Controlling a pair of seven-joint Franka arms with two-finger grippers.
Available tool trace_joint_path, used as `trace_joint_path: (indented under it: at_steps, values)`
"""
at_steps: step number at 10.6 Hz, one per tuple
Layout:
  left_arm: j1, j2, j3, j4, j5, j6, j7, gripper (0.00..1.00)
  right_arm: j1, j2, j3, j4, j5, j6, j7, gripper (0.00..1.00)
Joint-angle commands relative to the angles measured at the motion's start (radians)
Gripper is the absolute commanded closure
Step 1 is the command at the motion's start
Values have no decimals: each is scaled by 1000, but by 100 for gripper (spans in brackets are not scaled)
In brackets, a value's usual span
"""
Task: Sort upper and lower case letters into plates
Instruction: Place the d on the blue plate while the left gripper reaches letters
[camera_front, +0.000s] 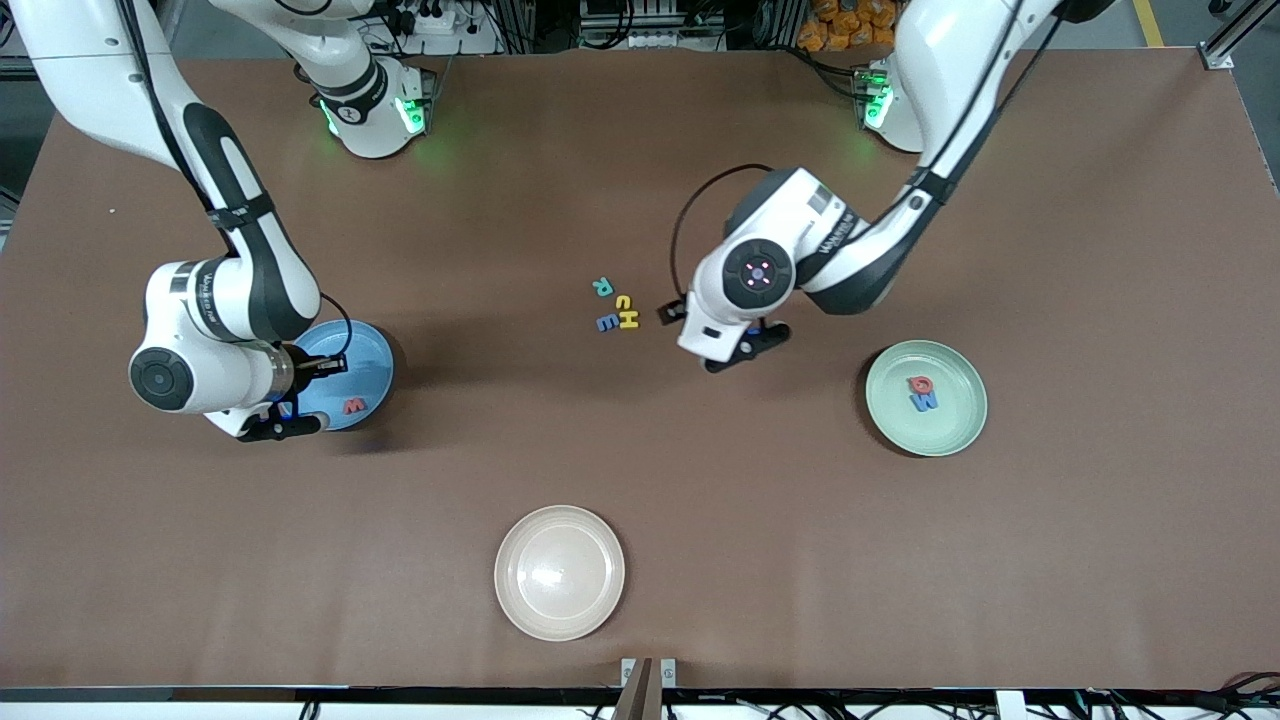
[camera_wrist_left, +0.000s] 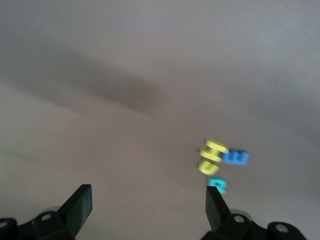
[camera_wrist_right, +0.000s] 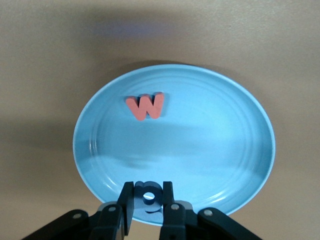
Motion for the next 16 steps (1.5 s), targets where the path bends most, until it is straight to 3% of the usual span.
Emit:
trace_joint_path:
  at_steps: [1,2,5,10,16]
  values:
    - [-75,38,8,7,-23,90,-76,0,1,-3,13,-8,-24,-1,6,35]
    - [-134,52,12,7,-15,121,-140,0,1,0,13,-8,-22,-1,9,26]
    - [-271,81,54,21,52,176,-239,0,1,0,13,-8,-18,-1,12,24]
    - [-441,153,201,51,135,233,-363,0,4,0,14,-7,-15,-3,15,24]
    - [-478,206,216,64,152,292,-397,0,4,0,14,-8,-15,-3,15,24]
